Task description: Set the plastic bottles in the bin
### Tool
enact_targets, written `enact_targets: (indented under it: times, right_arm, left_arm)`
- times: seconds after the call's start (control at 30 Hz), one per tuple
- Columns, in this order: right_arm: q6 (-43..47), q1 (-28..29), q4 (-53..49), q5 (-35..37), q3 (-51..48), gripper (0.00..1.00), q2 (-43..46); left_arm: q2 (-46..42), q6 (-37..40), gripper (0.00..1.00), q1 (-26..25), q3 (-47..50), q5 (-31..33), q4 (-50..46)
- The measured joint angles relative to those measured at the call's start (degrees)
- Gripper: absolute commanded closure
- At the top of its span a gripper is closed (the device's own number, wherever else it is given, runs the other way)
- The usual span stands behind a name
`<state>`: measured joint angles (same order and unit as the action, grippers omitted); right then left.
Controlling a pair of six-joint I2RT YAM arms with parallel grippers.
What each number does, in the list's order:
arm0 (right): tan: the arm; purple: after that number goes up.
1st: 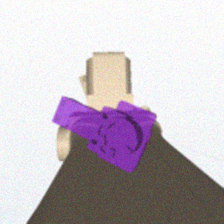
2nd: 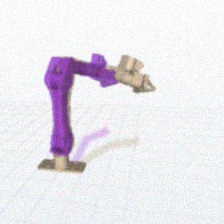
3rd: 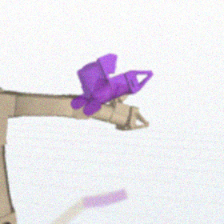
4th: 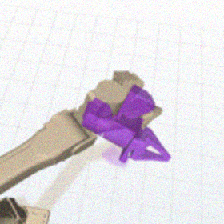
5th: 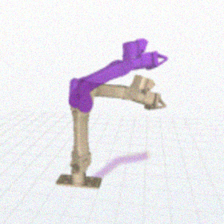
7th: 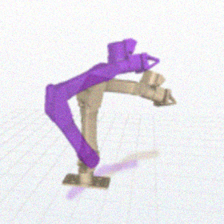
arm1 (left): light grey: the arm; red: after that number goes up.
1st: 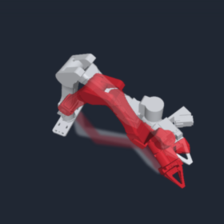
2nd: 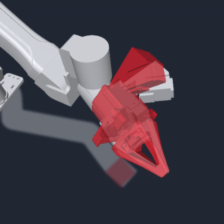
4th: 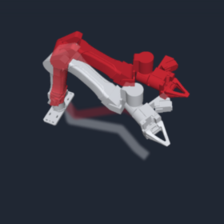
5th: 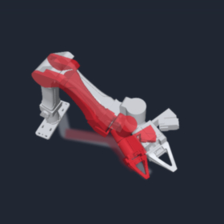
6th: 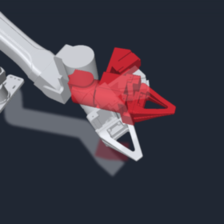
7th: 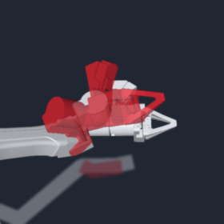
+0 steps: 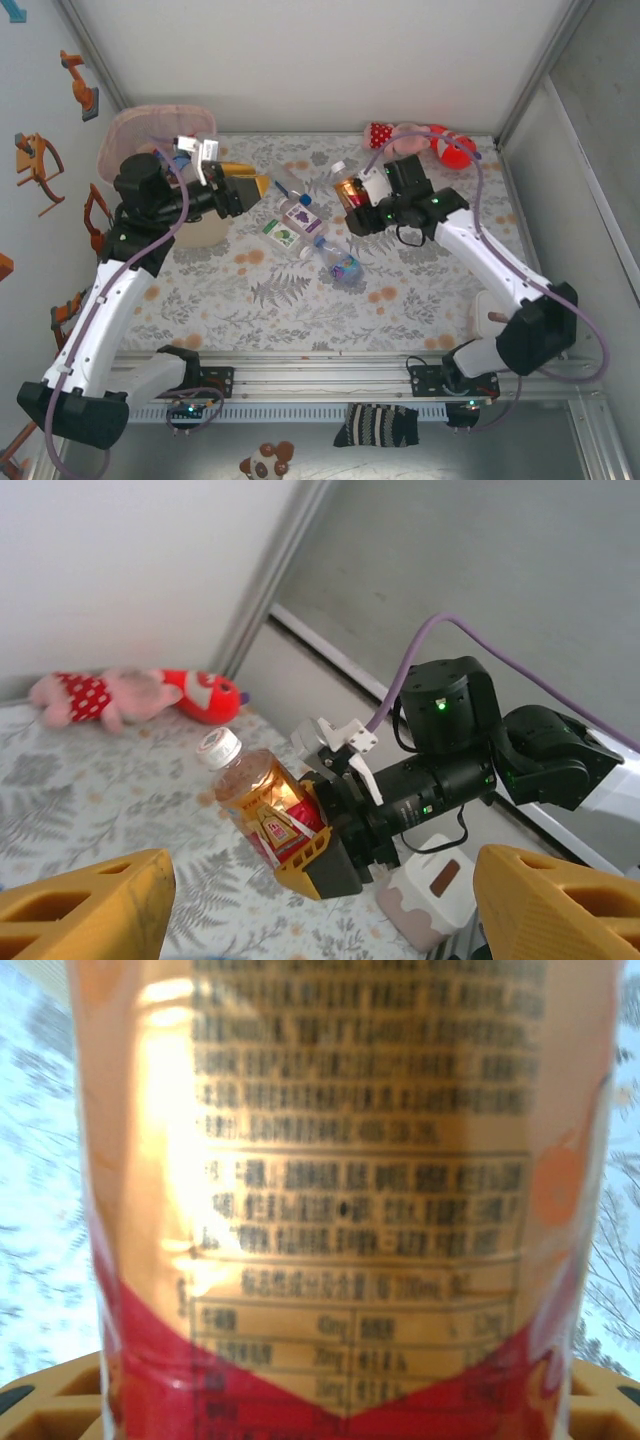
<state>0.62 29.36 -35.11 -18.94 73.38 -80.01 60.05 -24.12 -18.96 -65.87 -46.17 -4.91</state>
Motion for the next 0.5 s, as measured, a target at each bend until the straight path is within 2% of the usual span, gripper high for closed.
enact_targets:
  times: [0.23,0.5]
  right_arm:
    - [-6.1,0.0,6.1,-10.1,-0.9,0.51,9.5]
    - [-10.8,0.0,17.2,-20.9,-5.0,0.51,16.6]
  left_arm:
    - [3.8,0.0,0.19,-7.5,-0.1,0.3,10.0]
    - [10.0,-0.4,0.12,-13.3,-4.2,1.5,14.5]
